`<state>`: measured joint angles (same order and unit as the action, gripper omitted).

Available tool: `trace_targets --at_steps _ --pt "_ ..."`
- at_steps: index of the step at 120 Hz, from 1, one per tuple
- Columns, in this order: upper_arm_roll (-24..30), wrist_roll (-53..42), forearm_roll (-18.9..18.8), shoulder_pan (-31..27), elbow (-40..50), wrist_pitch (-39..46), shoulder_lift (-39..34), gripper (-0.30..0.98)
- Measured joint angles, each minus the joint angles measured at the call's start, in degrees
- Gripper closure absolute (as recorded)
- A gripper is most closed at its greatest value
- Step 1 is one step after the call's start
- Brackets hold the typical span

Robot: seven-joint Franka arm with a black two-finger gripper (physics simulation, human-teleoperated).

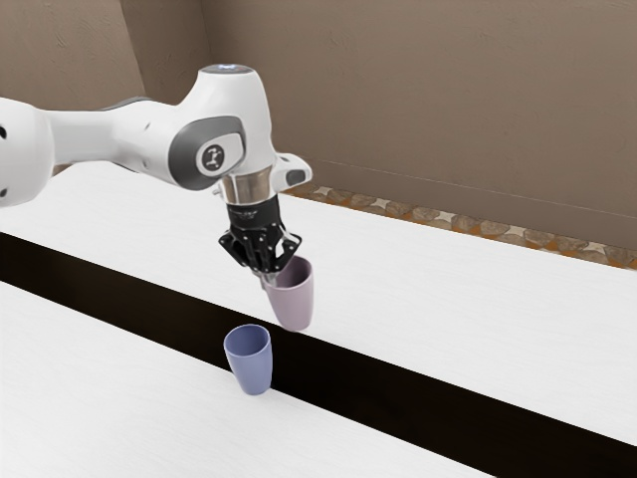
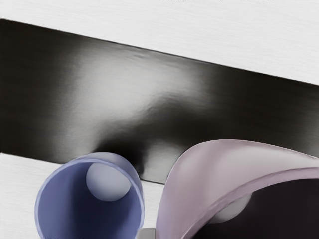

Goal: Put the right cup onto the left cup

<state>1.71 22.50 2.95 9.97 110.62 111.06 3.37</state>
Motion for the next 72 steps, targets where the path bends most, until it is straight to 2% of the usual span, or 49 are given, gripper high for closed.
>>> trace_targets --at_steps 36,72 --pt "0.03 -0.04 -0.11 -3.55 1.28 0.06 -1.21 0.79" --pt "-0.09 -0.03 -0.1 -5.94 6.71 0.45 -5.89 0.79"
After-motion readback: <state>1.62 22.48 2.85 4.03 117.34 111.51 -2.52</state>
